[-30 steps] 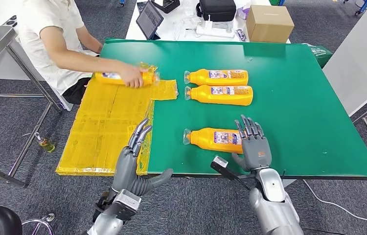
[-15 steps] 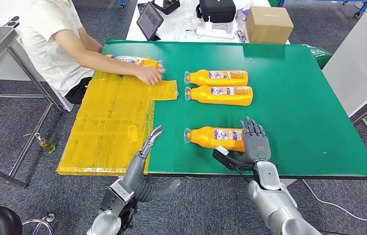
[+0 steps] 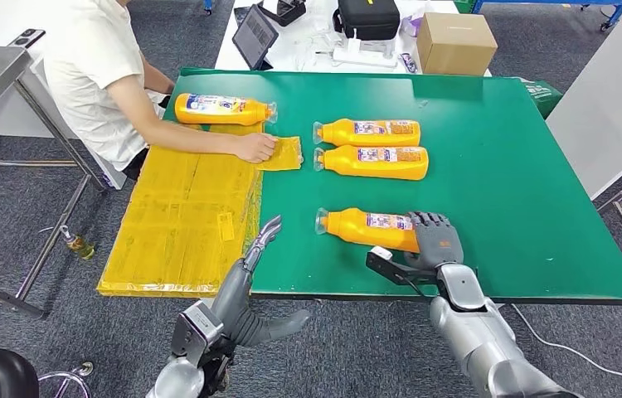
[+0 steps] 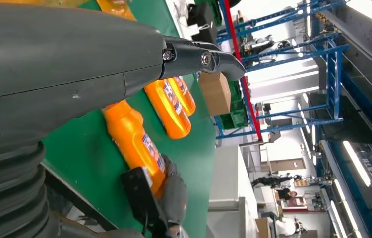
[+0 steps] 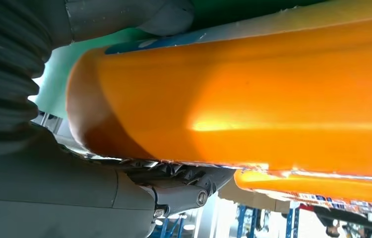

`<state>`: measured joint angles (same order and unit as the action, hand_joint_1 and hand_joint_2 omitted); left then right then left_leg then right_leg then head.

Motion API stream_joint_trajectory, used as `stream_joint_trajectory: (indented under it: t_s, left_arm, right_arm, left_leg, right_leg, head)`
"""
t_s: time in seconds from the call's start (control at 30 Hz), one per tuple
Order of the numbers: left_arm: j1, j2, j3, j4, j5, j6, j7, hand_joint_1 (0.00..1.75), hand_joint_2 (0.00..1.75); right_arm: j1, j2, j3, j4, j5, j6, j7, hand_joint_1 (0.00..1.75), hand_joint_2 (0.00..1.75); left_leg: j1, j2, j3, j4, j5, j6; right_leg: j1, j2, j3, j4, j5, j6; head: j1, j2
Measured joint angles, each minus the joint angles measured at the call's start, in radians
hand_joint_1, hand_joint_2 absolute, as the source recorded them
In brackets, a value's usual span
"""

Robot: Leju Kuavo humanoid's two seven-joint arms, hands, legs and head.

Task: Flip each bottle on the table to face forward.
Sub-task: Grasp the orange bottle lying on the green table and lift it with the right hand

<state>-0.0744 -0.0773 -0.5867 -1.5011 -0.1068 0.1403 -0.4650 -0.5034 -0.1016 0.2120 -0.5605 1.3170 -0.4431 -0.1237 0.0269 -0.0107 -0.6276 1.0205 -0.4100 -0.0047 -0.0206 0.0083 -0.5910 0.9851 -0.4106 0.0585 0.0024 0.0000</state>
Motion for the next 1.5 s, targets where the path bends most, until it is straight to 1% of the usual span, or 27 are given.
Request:
stream_joint_trajectory:
  t_s: [0.17, 0.3, 0.37, 0.47, 0.53, 0.6, 0.83, 0.93, 1.07, 1.2, 1.33, 1.5]
  left_arm:
    - [0.000, -0.002, 0.000, 0.000, 0.011, -0.013, 0.002, 0.00, 1.75]
    - [-0.001, -0.003, 0.000, 0.000, 0.014, -0.016, 0.002, 0.00, 1.75]
    - [-0.001, -0.003, 0.000, 0.000, 0.022, -0.016, 0.000, 0.00, 1.75]
    - [0.001, -0.007, 0.002, 0.000, 0.050, 0.006, -0.006, 0.00, 1.75]
    - [0.006, -0.013, 0.006, 0.000, 0.068, 0.027, -0.007, 0.00, 1.75]
    - [0.010, -0.017, 0.008, 0.000, 0.077, 0.037, -0.007, 0.00, 1.75]
    - [0.019, -0.023, 0.009, 0.000, 0.082, 0.043, -0.008, 0.00, 1.75]
    - [0.027, -0.029, 0.019, 0.000, 0.119, 0.072, 0.002, 0.00, 1.75]
    - [0.057, -0.049, 0.051, 0.000, 0.241, 0.124, 0.021, 0.00, 1.75]
    - [0.074, -0.057, 0.063, 0.007, 0.330, 0.138, 0.045, 0.00, 1.75]
    - [0.078, -0.057, 0.053, 0.029, 0.386, 0.095, 0.075, 0.00, 1.75]
    - [0.059, -0.057, 0.025, 0.053, 0.419, 0.079, 0.108, 0.00, 1.75]
  right_arm:
    - [-0.021, -0.014, 0.007, 0.003, -0.059, 0.067, -0.039, 1.75, 1.75]
    - [-0.028, -0.020, 0.008, 0.004, -0.094, 0.094, -0.068, 1.75, 1.75]
    - [-0.031, -0.021, 0.007, 0.003, -0.167, 0.131, -0.126, 1.75, 1.75]
    - [-0.025, -0.023, -0.002, -0.010, -0.350, 0.212, -0.251, 1.75, 1.75]
    - [-0.004, -0.017, -0.008, -0.035, -0.438, 0.235, -0.304, 1.75, 1.75]
    - [0.017, -0.008, -0.010, -0.061, -0.470, 0.237, -0.317, 1.75, 1.75]
    - [0.044, 0.001, -0.011, -0.105, -0.484, 0.244, -0.318, 1.75, 1.75]
    - [0.061, 0.007, -0.013, -0.124, -0.547, 0.245, -0.347, 1.75, 1.75]
    - [0.132, 0.047, -0.012, -0.220, -0.697, 0.239, -0.391, 1.75, 1.75]
    - [0.219, 0.095, 0.013, -0.372, -0.834, 0.212, -0.396, 1.75, 1.75]
    - [0.275, 0.125, 0.062, -0.488, -0.894, 0.201, -0.404, 1.75, 1.75]
    - [0.313, 0.162, 0.131, -0.532, -0.931, 0.177, -0.441, 1.75, 1.75]
  left_leg:
    - [0.000, 0.000, 0.000, 0.000, 0.000, 0.000]
    - [0.000, 0.000, 0.000, 0.000, 0.000, 0.000]
    - [0.000, 0.001, 0.001, 0.000, 0.000, 0.000]
    - [0.000, 0.002, 0.003, 0.000, -0.001, -0.001]
    - [0.000, 0.003, 0.003, 0.000, -0.002, -0.001]
    - [0.000, 0.004, 0.004, 0.000, -0.002, -0.001]
    - [0.001, 0.005, 0.004, 0.000, -0.002, -0.001]
    - [0.001, 0.005, 0.004, 0.000, -0.002, -0.001]
    - [0.001, 0.005, 0.001, 0.000, -0.002, -0.001]
    - [0.001, 0.003, -0.003, 0.000, -0.001, -0.002]
    - [0.001, 0.002, -0.006, 0.000, -0.001, -0.002]
    - [0.000, 0.002, -0.007, 0.000, -0.002, -0.001]
  right_leg:
    - [0.000, 0.000, 0.000, 0.000, 0.000, 0.000]
    - [0.000, 0.000, 0.000, 0.000, 0.000, 0.000]
    - [0.000, 0.000, 0.000, 0.000, 0.000, 0.000]
    - [0.000, 0.001, 0.002, 0.000, 0.000, 0.000]
    - [0.000, 0.003, 0.002, 0.000, 0.001, -0.001]
    - [0.001, 0.004, 0.002, 0.000, 0.001, -0.001]
    - [0.001, 0.004, 0.002, 0.000, 0.001, -0.001]
    - [0.001, 0.004, 0.002, 0.000, 0.001, -0.001]
    - [0.001, 0.004, 0.000, 0.000, 0.001, -0.001]
    - [0.001, 0.003, -0.004, 0.001, 0.000, -0.001]
    - [0.001, 0.003, -0.006, 0.001, -0.001, -0.001]
    - [0.000, 0.003, -0.008, 0.000, -0.001, -0.001]
  head:
    - [0.000, 0.000]
    - [0.000, 0.000]
    - [0.000, 0.000]
    - [0.001, 0.000]
    - [0.000, 0.000]
    - [0.000, 0.000]
    - [0.000, 0.000]
    - [0.000, 0.000]
    - [0.000, 0.000]
    - [0.000, 0.000]
    - [0.000, 0.000]
    - [0.000, 0.000]
